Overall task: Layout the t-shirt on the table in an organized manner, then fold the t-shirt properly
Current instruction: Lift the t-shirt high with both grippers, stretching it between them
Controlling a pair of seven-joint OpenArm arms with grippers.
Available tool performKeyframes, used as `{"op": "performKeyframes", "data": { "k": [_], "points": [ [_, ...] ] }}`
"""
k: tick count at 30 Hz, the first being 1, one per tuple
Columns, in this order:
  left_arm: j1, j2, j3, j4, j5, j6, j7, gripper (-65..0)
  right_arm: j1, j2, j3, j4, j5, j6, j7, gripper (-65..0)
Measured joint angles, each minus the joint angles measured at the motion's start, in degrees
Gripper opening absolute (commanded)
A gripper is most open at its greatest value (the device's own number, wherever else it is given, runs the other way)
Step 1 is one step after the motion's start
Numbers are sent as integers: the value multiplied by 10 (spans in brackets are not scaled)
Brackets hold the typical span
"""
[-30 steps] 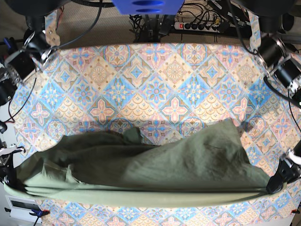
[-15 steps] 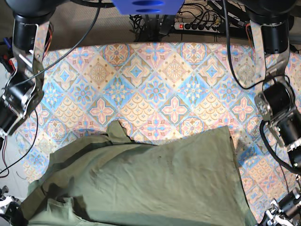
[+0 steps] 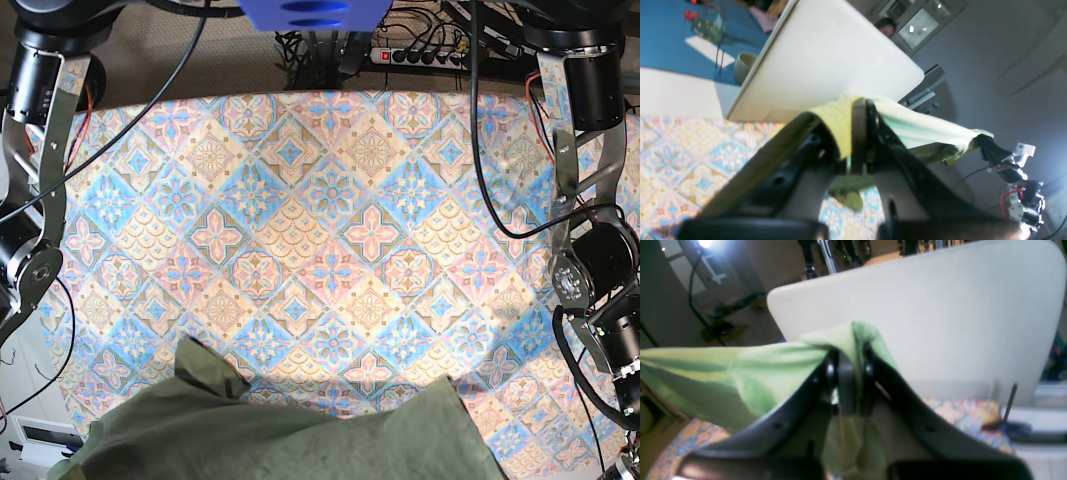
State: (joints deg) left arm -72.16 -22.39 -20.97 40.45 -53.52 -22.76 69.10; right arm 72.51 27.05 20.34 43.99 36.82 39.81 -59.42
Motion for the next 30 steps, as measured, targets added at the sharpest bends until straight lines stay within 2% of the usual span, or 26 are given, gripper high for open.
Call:
{"op": "performKeyframes", "data": {
  "k": [2, 5, 7, 10, 15, 19, 24, 26, 28, 30],
  "points": [
    [-1, -3, 0, 0, -2, 0, 21, -650, -3, 0, 0, 0, 32, 0, -45, -643],
    [7, -35, 1, 15, -35, 1, 53, -650, -13, 13, 0, 19, 85, 1, -106, -643],
    [51, -69, 5, 62, -109, -7, 62, -650, -69, 34, 12, 71, 152, 4, -101, -643],
    [113, -107, 4, 103, -131, -5, 104, -650, -151, 54, 18, 118, 156, 7, -127, -643],
    [108, -108, 8, 110, -167, -5, 100, -650, -164, 46, 26, 131, 185, 5, -128, -642],
    [83, -117, 6, 111, -170, -4, 117, -650, -134, 52, 45, 129, 192, 6, -122, -641],
    [37, -113, 13, 111, -170, -5, 105, -650, -31, 52, -2, 53, 190, 5, -102, -640],
    [25, -116, 33, 111, -168, -5, 95, -650, 3, 53, -30, 23, 183, 5, -66, -640],
    [14, -96, 42, 111, -162, -4, 68, -650, 12, 54, -69, 2, 175, 7, -12, -640],
    [-2, -73, 46, 110, -121, -4, 60, -650, 5, 54, -106, -17, 141, 4, 30, -640]
  ]
}}
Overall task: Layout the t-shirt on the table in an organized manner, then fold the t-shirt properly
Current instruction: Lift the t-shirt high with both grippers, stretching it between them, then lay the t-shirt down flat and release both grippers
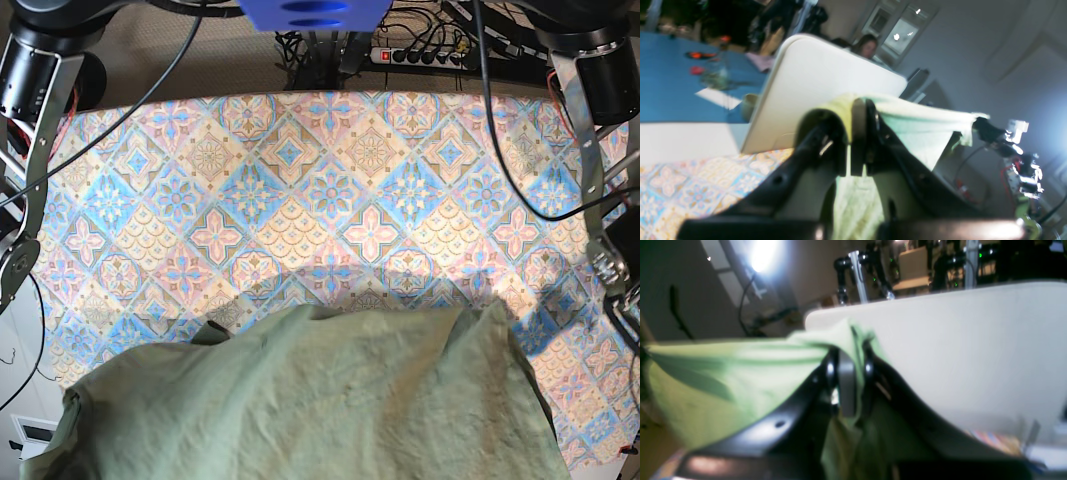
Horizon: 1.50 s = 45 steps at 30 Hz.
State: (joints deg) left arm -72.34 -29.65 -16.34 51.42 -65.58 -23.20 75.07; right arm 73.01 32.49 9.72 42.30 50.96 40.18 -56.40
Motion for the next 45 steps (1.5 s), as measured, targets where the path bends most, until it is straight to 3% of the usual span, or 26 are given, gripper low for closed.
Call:
{"op": "performKeyframes", "data": {
  "k": [3, 8, 12, 15, 20, 26, 29, 32, 36, 39, 41, 45],
  "points": [
    [-5, 30, 3, -1, 36, 2, -42, -650, -13, -3, -31, -26, -9, -6, 50, -639],
    [-4, 38, -4, -87, 85, 4, -85, -650, -1, -41, -52, -74, 4, -3, 162, -639],
    [9, 38, -37, -122, 120, 7, -84, -650, -9, -60, -52, -93, -5, -3, 174, -640],
    [3, 37, -52, -121, 118, 6, -85, -650, -15, -55, -35, -91, -12, -9, 179, -640],
    [-5, 1, -53, -118, 97, 2, -64, -650, -5, -46, 43, -6, 2, 6, 99, -640],
    [0, -60, -46, -85, -17, -5, 36, -650, -18, 14, 83, 108, 33, 9, -46, -642],
    [50, -92, -46, -7, -76, -7, 33, -650, -97, 43, 83, 155, 124, 17, -42, -642],
    [166, -130, -50, 57, -104, -4, 64, -650, -225, 57, 83, 196, 159, 8, -69, -642],
    [303, -140, -47, 117, -146, 1, 76, -650, -351, 63, 85, 253, 166, -1, -77, -643],
    [391, -177, -50, 172, -200, -3, 67, -650, -441, 68, 135, 330, 179, 6, -82, -643],
    [449, -189, -82, 189, -203, -5, 66, -650, -508, 69, 168, 358, 184, 7, -80, -643],
    [571, -178, -152, 211, -172, 3, 64, -650, -616, 44, 216, 418, 167, -3, -91, -643]
  ]
}}
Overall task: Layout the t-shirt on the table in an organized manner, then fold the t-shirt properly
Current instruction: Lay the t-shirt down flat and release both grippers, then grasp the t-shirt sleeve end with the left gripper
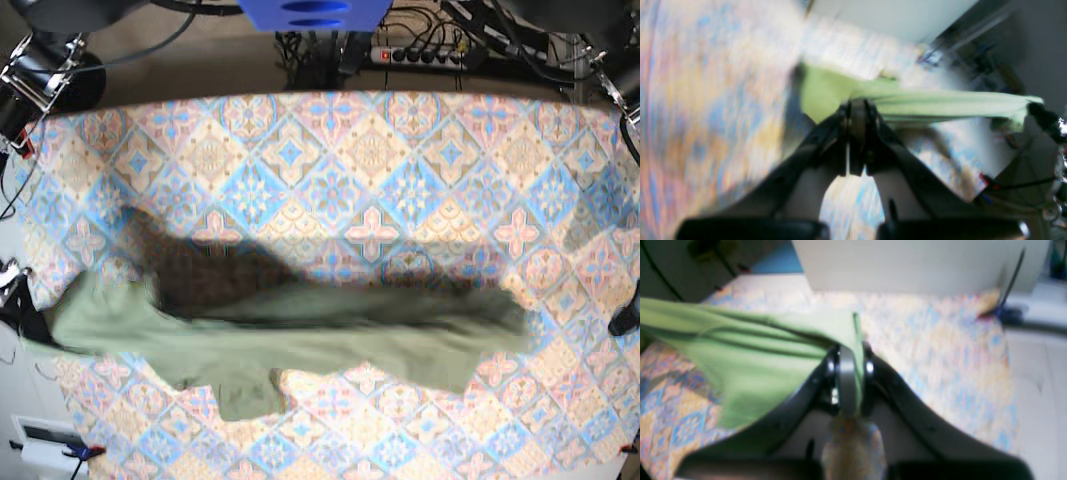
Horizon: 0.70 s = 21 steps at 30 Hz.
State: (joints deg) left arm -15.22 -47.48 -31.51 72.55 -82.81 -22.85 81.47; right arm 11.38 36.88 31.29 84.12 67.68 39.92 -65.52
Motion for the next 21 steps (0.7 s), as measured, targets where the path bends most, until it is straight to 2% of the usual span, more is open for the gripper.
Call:
{"op": "performKeyframes", "data": {
  "k": [2, 6, 10, 14, 17, 19, 21],
  "points": [
    [44, -3, -26, 17, 4, 1, 2, -650, -47, 9, 22, 30, -11, -6, 0, -643],
    [135, -7, -68, 73, -23, -6, -9, -650, -126, 12, 32, 82, 7, 3, 11, -643],
    [206, 20, -78, 91, -7, 0, -2, -650, -184, -3, 32, 102, -8, -2, 1, -643],
    [250, 38, -77, 96, -7, -1, -7, -650, -203, -14, 30, 114, -2, 0, 5, -643],
    [261, 84, -60, 108, -7, 1, -12, -650, -210, -19, 34, 114, -1, -1, 8, -643],
    [265, 115, -2, 131, -1, 1, -5, -650, -209, -24, 31, 114, -2, -1, 5, -643],
    [256, 158, 59, 155, -4, 1, -2, -599, -209, -24, 32, 114, -1, -1, 8, -643]
  ]
}}
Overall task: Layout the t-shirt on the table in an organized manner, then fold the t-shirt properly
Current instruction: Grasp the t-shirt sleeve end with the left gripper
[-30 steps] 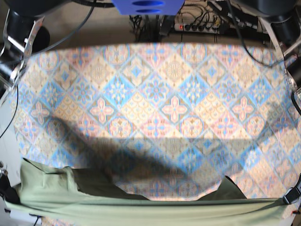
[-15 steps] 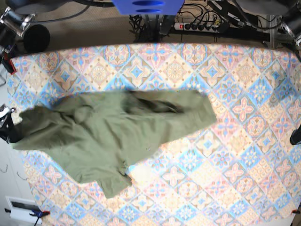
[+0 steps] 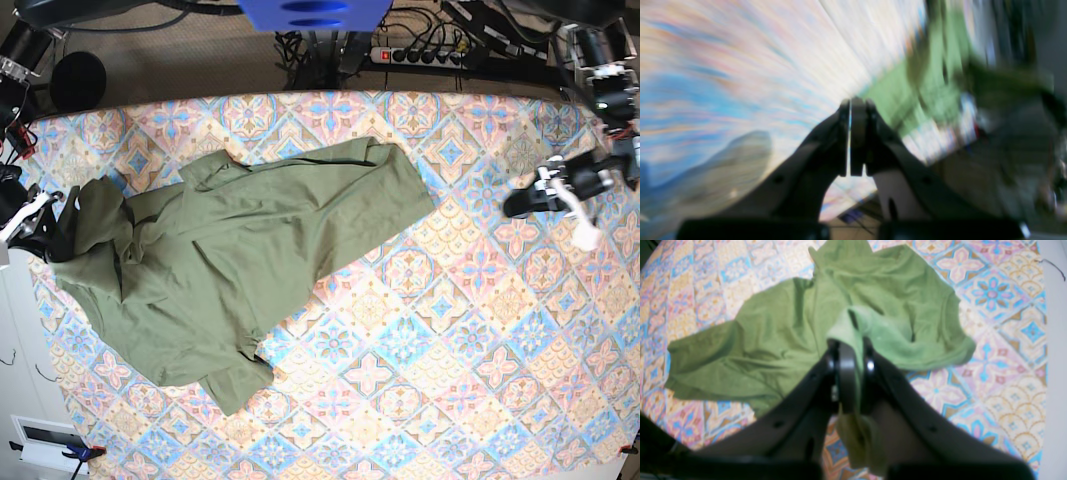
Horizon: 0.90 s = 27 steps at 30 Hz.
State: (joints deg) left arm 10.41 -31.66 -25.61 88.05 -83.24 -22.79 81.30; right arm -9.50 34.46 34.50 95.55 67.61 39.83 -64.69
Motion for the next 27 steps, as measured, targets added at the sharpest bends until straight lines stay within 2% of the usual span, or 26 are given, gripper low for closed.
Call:
{"op": "performKeyframes", "data": {
  "k": [2, 4, 7, 10, 13, 16, 24, 27],
  "points": [
    [-16, 45, 20, 7, -4, 0, -4, -517, 0, -1, 0, 0, -1, 0, 0, -643],
    [-31, 83, 37, 7, 39, 1, -12, -434, 0, -3, 0, 0, -1, 0, 0, -643],
    [-34, 134, 67, 7, 90, 0, -5, -347, 0, -3, 0, 0, -1, 0, 0, -643],
    [-29, 168, 73, 7, 116, 0, -4, -312, 0, -5, 12, 0, 0, 0, -2, -643],
    [-28, 184, 76, 7, 135, 2, -8, -314, 0, -13, 42, 0, -3, 0, -1, -643],
    [-27, 185, 87, 7, 155, 2, -7, -315, 1, -20, 45, 0, 0, 0, 0, -643],
    [-18, 172, 85, 7, 160, 2, -9, -315, 1, -19, 47, 0, -3, 0, -1, -643],
    [-13, 165, 81, 5, 174, 2, -28, -315, 1, -19, 47, 0, -3, 0, -1, -643]
  ]
}}
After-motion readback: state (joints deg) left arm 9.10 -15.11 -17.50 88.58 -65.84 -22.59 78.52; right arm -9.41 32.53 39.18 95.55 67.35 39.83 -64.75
